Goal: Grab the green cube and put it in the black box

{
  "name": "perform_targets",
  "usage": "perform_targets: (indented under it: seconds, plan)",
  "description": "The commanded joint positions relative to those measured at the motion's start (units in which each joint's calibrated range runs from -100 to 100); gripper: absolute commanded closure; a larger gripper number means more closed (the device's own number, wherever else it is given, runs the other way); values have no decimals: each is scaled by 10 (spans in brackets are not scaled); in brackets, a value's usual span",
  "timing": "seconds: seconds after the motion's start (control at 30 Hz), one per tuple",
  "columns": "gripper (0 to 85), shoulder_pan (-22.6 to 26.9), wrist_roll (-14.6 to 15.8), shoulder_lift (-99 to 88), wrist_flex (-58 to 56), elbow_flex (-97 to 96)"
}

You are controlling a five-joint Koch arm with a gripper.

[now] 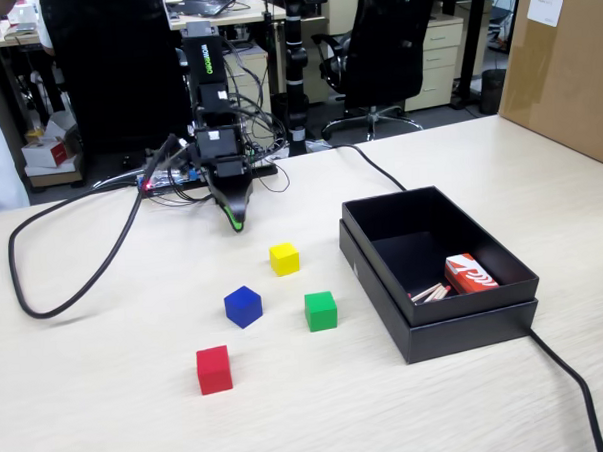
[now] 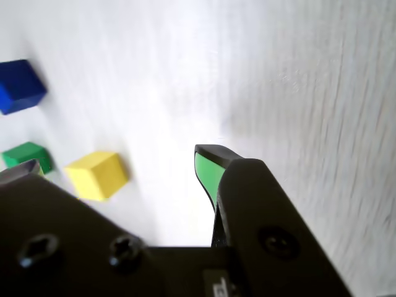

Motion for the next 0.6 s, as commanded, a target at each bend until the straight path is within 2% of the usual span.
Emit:
perform_targets:
  seconds: [0.0, 0.17, 0.27, 0.4, 0.57]
  plan:
    - [382, 1, 12, 11, -79, 123]
    - [384, 14, 31, 91, -231, 349]
    - [408, 24, 42, 214, -297, 531]
    - [408, 35, 54, 349, -335, 668]
    - [408, 46, 58, 610, -339, 821]
